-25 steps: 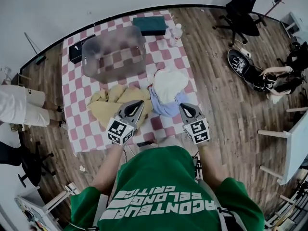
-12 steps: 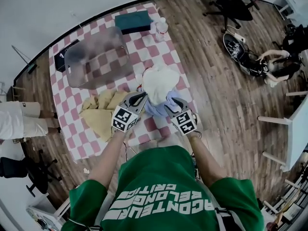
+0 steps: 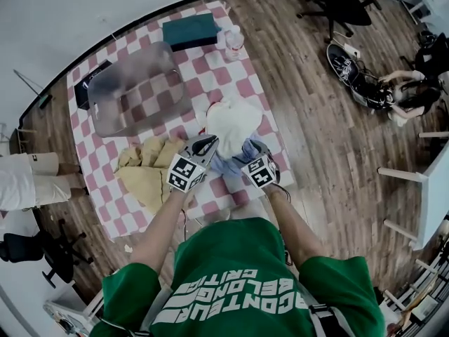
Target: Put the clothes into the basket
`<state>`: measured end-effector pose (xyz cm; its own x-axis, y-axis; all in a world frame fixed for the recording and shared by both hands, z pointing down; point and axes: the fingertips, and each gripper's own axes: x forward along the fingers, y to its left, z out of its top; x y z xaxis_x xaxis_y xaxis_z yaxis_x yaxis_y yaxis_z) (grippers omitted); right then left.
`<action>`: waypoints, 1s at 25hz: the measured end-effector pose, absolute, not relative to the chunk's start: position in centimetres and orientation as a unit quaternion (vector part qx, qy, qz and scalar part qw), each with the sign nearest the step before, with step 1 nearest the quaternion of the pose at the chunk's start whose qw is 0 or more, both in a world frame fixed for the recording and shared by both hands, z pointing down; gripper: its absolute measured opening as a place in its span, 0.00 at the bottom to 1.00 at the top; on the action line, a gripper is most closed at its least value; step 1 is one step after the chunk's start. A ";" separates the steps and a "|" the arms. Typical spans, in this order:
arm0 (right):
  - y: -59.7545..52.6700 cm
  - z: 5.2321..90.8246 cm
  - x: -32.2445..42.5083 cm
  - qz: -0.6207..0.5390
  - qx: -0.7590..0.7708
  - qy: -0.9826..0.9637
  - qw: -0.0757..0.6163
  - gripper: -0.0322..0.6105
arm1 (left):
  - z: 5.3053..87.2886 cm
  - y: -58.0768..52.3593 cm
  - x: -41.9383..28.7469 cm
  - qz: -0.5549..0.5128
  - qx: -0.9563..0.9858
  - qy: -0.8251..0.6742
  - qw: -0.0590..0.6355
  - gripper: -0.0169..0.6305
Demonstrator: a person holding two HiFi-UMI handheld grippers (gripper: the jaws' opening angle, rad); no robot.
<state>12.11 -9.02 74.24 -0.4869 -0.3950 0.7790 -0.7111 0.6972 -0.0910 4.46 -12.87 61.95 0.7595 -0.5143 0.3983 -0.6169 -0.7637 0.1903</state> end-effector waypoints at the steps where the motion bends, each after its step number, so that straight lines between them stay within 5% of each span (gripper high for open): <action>1: -9.3 74.8 12.0 0.207 0.331 -0.835 0.387 0.62 | 62.1 -13.0 4.4 0.164 0.924 -0.306 0.158 0.04; 16: -11.0 80.2 10.7 0.209 0.322 -0.811 0.442 0.66 | 67.3 -15.9 4.3 0.213 0.909 -0.307 0.184 0.25; 25: -11.0 80.2 10.7 0.195 0.327 -0.814 0.438 0.66 | 72.1 -20.3 4.1 0.260 0.881 -0.342 0.200 0.52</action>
